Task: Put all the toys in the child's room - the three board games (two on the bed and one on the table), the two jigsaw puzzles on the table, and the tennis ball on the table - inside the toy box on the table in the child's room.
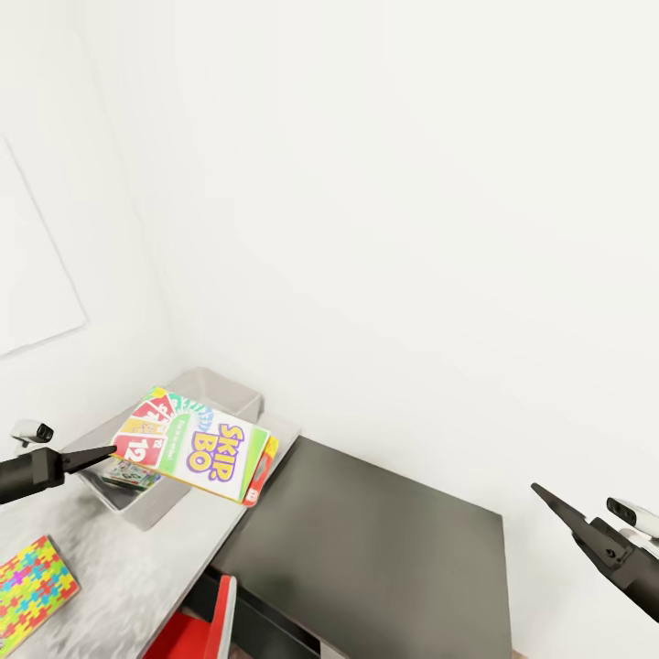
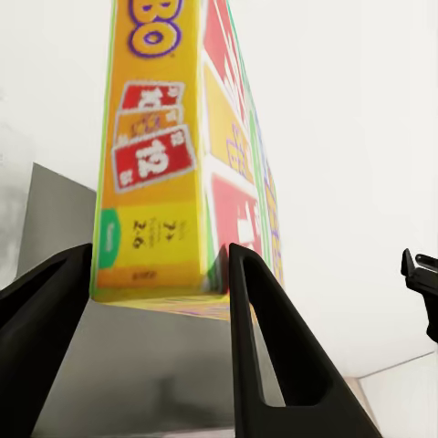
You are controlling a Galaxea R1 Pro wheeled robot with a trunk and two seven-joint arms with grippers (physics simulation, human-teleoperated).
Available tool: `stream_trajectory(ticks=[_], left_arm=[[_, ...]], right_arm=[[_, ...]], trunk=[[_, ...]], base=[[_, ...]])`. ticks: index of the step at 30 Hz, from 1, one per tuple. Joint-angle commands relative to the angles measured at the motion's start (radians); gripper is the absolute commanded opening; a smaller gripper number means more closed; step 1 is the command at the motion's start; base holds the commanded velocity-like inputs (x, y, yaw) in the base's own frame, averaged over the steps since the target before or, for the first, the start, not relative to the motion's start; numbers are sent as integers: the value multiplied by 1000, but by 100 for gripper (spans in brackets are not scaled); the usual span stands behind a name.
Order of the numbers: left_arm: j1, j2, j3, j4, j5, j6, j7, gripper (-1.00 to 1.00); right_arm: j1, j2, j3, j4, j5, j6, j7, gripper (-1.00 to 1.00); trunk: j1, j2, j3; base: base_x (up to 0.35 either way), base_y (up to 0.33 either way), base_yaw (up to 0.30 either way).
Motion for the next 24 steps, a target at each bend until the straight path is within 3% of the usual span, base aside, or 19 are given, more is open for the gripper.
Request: stream_trajectory(ticks=[1,24], left_arm=[[-1,0,0,0,0,10,-4,-100],[-1,0,-1,0,0,10,-4,-100]], right_arm=[[-1,0,0,0,-3,10,2,100],[-1,0,0,1,-3,9,2,100]], trunk=[[1,-2,-2],[1,-2,-2]], base=[[-7,57,0],[-27,26,0]])
